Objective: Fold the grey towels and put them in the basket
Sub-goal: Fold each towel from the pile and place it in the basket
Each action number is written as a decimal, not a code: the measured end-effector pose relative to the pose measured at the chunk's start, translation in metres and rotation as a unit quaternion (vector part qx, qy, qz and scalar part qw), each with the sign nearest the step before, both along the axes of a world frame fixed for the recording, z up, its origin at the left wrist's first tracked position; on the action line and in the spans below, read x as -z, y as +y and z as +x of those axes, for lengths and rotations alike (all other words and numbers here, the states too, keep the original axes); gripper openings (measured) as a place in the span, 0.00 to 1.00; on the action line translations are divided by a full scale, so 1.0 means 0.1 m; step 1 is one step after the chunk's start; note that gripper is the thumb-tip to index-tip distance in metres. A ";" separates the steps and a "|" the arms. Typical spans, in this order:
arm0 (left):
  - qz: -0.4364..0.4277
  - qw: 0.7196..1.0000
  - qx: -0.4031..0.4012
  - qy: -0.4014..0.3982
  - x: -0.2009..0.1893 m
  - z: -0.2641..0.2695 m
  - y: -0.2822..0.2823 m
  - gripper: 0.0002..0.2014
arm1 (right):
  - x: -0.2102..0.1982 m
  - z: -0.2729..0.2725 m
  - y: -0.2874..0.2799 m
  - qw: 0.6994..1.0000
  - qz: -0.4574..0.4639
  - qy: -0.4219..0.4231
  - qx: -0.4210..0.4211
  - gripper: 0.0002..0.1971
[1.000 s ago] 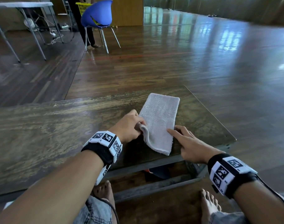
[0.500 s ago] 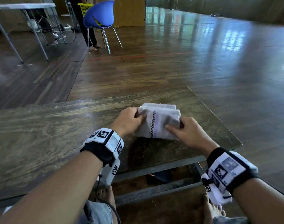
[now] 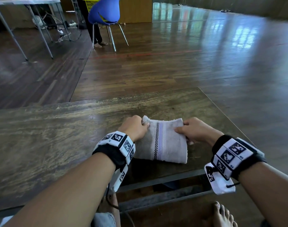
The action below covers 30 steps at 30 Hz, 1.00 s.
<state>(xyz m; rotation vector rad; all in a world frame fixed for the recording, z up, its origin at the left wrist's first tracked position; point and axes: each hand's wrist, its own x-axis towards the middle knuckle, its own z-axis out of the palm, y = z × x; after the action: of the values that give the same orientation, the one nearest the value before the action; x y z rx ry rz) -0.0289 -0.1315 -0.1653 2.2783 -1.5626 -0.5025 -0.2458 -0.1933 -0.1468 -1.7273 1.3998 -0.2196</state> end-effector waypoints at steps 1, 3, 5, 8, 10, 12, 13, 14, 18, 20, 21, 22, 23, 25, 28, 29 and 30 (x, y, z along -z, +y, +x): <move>0.004 1.000 0.003 0.000 0.04 0.02 -0.03 0.24 | 0.02 0.01 -0.03 1.000 -0.002 0.014 0.001 0.11; 0.010 1.000 0.009 -0.005 0.08 0.04 -0.08 0.25 | 0.04 0.02 -0.07 1.000 -0.002 0.030 0.006 0.11; 0.019 1.000 0.013 -0.010 0.10 0.05 -0.12 0.26 | 0.06 0.03 -0.10 0.999 0.006 0.032 0.015 0.11; 0.032 0.999 0.012 -0.001 0.10 0.04 -0.15 0.26 | 0.08 0.05 -0.12 0.999 0.003 0.032 0.028 0.11; 0.035 0.999 0.009 0.002 0.09 0.02 -0.15 0.26 | 0.08 0.05 -0.12 0.999 -0.002 0.045 0.023 0.12; 0.036 0.999 0.002 0.004 0.07 0.00 -0.14 0.25 | 0.08 0.05 -0.09 0.995 -0.024 0.095 0.003 0.18; 0.036 0.999 -0.002 0.006 0.06 -0.01 -0.14 0.24 | 0.08 0.05 -0.06 0.989 -0.056 0.137 -0.006 0.21; 0.037 0.999 -0.006 0.008 0.04 -0.02 -0.13 0.22 | 0.09 0.05 -0.04 0.979 -0.100 0.179 -0.011 0.24; 0.036 0.999 -0.036 -0.014 -0.06 -0.06 -0.08 0.19 | 0.09 0.04 0.02 0.948 -0.202 0.236 -0.070 0.21; 0.015 0.998 -0.059 -0.030 -0.12 -0.09 -0.04 0.21 | 0.07 0.03 0.05 0.944 -0.200 0.251 -0.078 0.18; -0.003 0.997 -0.071 -0.034 -0.14 -0.11 -0.03 0.23 | 0.06 0.02 0.06 0.942 -0.200 0.258 -0.072 0.17; -0.025 0.996 -0.078 -0.034 -0.16 -0.13 -0.02 0.23 | 0.05 0.01 0.06 0.940 -0.199 0.268 -0.065 0.16; -0.051 0.995 -0.078 -0.031 -0.18 -0.15 -0.01 0.22 | 0.02 0.00 0.07 0.938 -0.194 0.280 -0.061 0.14; -0.111 0.991 -0.060 -0.034 -0.20 -0.16 0.00 0.18 | -0.03 -0.03 0.07 0.934 -0.167 0.309 -0.071 0.15; -0.146 0.987 0.000 -0.062 -0.17 -0.18 0.01 0.13 | -0.08 -0.09 0.07 0.931 -0.126 0.329 -0.097 0.19; -0.124 0.989 0.020 -0.073 -0.15 -0.20 0.01 0.13 | -0.10 -0.11 0.08 0.931 -0.130 0.328 -0.090 0.21; -0.085 0.992 0.038 -0.082 -0.11 -0.24 0.02 0.14 | -0.11 -0.13 0.09 0.932 -0.150 0.321 -0.072 0.22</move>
<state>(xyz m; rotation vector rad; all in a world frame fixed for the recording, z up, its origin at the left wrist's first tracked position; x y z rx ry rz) -0.0530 -0.1295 -0.1542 2.1844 -1.7037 -0.1949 -0.2585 -0.1847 -0.1359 -2.2744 1.7500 0.2558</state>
